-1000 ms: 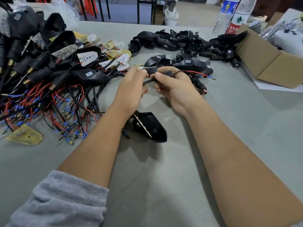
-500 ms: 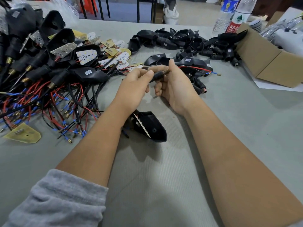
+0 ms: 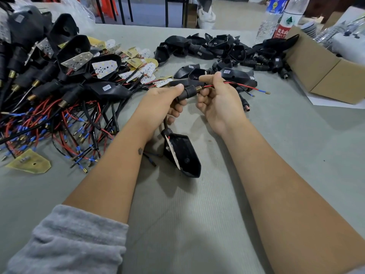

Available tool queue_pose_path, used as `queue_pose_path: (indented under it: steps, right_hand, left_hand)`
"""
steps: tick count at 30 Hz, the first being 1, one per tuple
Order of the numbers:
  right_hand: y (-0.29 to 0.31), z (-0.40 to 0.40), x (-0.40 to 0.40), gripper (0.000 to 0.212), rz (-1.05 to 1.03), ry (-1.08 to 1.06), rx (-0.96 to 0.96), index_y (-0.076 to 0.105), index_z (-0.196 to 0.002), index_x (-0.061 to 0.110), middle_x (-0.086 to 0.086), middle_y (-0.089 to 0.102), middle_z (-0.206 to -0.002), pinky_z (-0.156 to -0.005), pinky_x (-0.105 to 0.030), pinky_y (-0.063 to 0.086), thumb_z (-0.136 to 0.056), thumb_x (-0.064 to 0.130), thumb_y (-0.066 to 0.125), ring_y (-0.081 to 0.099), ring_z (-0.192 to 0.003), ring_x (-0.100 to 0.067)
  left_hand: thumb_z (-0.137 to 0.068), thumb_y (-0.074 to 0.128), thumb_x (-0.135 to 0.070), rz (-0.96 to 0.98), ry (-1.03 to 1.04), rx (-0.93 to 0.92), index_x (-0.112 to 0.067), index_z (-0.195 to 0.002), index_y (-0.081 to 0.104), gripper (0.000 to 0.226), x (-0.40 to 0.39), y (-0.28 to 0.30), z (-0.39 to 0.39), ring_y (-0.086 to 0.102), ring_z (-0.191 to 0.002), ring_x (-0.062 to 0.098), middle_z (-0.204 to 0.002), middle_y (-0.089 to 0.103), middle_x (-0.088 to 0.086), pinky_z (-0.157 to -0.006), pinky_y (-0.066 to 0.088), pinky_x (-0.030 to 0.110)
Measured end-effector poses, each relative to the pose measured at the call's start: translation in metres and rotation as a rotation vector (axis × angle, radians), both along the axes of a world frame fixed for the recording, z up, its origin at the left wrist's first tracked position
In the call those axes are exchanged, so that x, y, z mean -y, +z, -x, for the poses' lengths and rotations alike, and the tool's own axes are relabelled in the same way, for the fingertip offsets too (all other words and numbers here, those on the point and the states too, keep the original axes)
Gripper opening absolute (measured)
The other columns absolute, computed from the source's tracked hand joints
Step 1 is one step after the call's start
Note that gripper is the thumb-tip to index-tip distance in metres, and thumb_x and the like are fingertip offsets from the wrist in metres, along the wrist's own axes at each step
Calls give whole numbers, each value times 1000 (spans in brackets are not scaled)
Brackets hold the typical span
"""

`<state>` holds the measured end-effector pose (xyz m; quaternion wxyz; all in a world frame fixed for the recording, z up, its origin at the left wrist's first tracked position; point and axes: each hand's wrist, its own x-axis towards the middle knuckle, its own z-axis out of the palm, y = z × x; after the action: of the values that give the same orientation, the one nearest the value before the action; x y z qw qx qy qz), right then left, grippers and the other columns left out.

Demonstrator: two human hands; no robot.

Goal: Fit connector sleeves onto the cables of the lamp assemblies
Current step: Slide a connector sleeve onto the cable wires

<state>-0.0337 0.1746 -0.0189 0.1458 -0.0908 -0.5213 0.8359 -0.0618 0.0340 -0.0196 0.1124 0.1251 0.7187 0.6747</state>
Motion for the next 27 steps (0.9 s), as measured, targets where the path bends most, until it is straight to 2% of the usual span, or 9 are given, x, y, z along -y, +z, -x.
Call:
queue_pose_path:
  steps: [11, 13, 17, 20, 23, 25, 27]
  right_hand:
    - [5, 2, -8, 41, 224, -154, -53, 59, -85, 6, -1, 47, -53, -46, -21, 48, -107, 30, 33, 51, -45, -10]
    - [6, 1, -10, 41, 287, -182, -78, 58, -86, 5, -3, 47, -56, -48, -22, 50, -107, 30, 32, 53, -45, -10]
    - [7, 0, -13, 41, 363, -233, -94, 58, -91, 5, -4, 46, -61, -52, -23, 52, -107, 32, 30, 55, -49, -12]
    - [6, 0, -13, 41, 379, -263, -91, 59, -95, 6, -5, 45, -62, -52, -23, 53, -107, 33, 30, 54, -52, -13]
    - [4, 1, -13, 42, 391, -271, -91, 60, -95, 6, -4, 46, -60, -52, -24, 53, -107, 33, 30, 55, -51, -13]
    - [4, 2, -15, 42, 400, -292, -89, 60, -92, 7, -4, 46, -58, -51, -24, 53, -107, 33, 30, 54, -49, -13]
    - [3, 1, -16, 41, 413, -316, -82, 59, -91, 7, -4, 46, -58, -51, -24, 53, -107, 33, 31, 55, -49, -13]
  left_hand:
    - [-100, 50, -32, -21, -58, 44, -11, -64, 59, 43, -2, 3, -3, 51, -41, 8, -49, 59, -2, -44, 43, 18]
    - [-100, 50, -32, -58, -78, 61, -10, -67, 59, 41, -1, 3, -4, 54, -44, 9, -52, 60, -2, -46, 46, 19]
    - [-100, 49, -38, -36, -170, 56, -13, -73, 60, 38, 4, 3, -6, 65, -55, 20, -66, 66, 3, -60, 51, 29]
    - [-100, 48, -38, -15, -190, 54, -13, -75, 59, 38, 6, 3, -7, 63, -52, 20, -67, 66, 4, -59, 47, 31]
    - [-95, 52, -39, -11, -187, 63, -18, -66, 64, 37, 6, 3, -5, 59, -51, 20, -65, 66, 5, -61, 42, 33]
    - [-88, 55, -40, 3, -189, 69, -21, -57, 67, 38, 6, 2, -4, 58, -52, 19, -65, 66, 5, -63, 44, 33]
    - [-82, 56, -43, 25, -192, 66, -23, -54, 69, 36, 5, 3, -3, 58, -59, 20, -67, 67, 5, -72, 46, 36]
